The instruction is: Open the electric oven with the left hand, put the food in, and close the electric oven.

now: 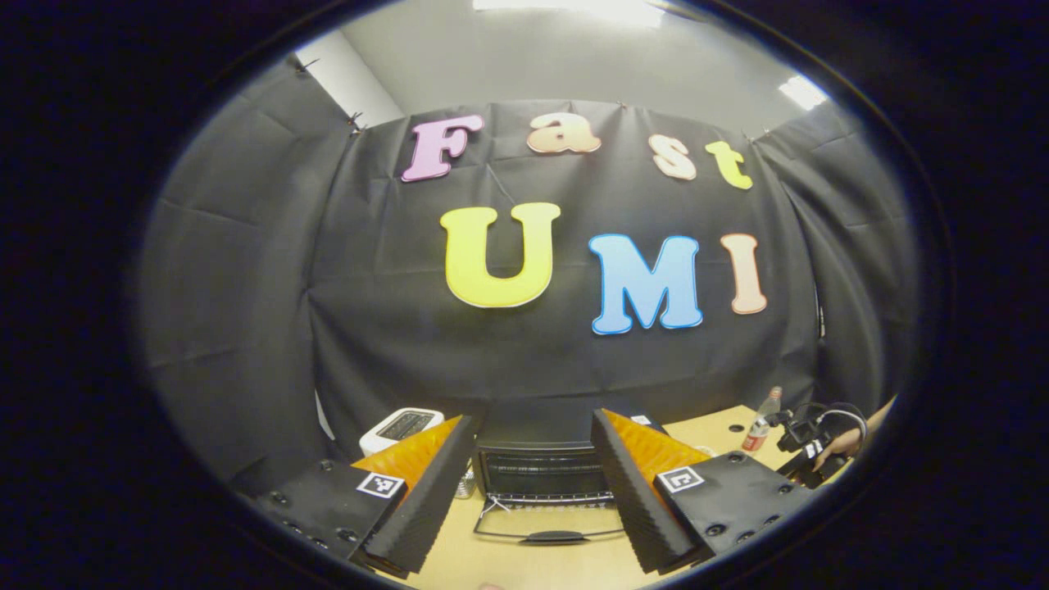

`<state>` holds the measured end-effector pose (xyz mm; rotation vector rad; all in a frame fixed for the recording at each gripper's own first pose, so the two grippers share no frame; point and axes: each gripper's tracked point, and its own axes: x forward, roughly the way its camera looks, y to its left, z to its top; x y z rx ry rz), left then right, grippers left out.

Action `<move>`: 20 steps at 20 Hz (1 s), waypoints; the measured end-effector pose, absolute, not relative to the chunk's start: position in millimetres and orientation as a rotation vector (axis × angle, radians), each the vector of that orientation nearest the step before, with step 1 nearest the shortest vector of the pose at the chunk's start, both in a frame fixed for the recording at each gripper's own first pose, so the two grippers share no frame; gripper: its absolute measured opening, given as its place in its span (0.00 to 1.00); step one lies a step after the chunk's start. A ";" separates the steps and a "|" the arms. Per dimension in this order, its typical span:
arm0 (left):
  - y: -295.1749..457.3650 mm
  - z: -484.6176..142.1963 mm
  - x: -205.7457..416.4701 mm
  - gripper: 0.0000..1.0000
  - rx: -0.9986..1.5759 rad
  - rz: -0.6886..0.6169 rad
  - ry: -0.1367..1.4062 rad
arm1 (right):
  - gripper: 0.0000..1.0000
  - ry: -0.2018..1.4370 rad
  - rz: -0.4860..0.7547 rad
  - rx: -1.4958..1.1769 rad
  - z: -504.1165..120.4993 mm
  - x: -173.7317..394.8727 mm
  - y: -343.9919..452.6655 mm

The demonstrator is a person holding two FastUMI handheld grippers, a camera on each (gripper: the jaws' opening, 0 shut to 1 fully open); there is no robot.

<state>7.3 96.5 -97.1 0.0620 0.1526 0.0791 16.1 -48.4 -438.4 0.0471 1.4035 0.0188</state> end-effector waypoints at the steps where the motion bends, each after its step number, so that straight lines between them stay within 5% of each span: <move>1: 97.1 -98.2 4.7 1.00 0.065 0.081 0.157 | 0.98 1.416 0.007 0.018 -438.3 15.2 -50.2; 5: 94.5 -99.8 3.8 1.00 0.070 0.076 0.166 | 0.97 1.400 0.032 -0.024 -442.6 24.4 -37.7; 7: 92.5 -100.3 3.9 1.00 0.064 0.072 0.165 | 0.81 1.398 0.063 -0.022 -445.1 25.7 -32.2; 9: 88.7 -102.2 6.3 1.00 0.050 0.062 0.164 | 0.48 1.406 0.048 0.061 -442.0 22.2 -24.5; 10: 86.5 -100.9 7.3 1.00 0.045 0.057 0.164 | 0.17 1.410 0.056 0.102 -434.4 22.9 -20.6; 11: 85.5 -101.0 7.3 1.00 0.044 0.053 0.163 | 0.16 1.423 0.043 0.160 -447.0 18.2 -25.5; 12: 85.1 -99.5 7.7 1.00 0.046 0.047 0.161 | 0.02 1.403 0.031 0.222 -446.6 18.8 -28.6; 20: 94.8 -94.6 3.2 1.00 0.053 0.042 0.162 | 0.01 1.290 0.041 0.944 -435.4 -8.1 -5.3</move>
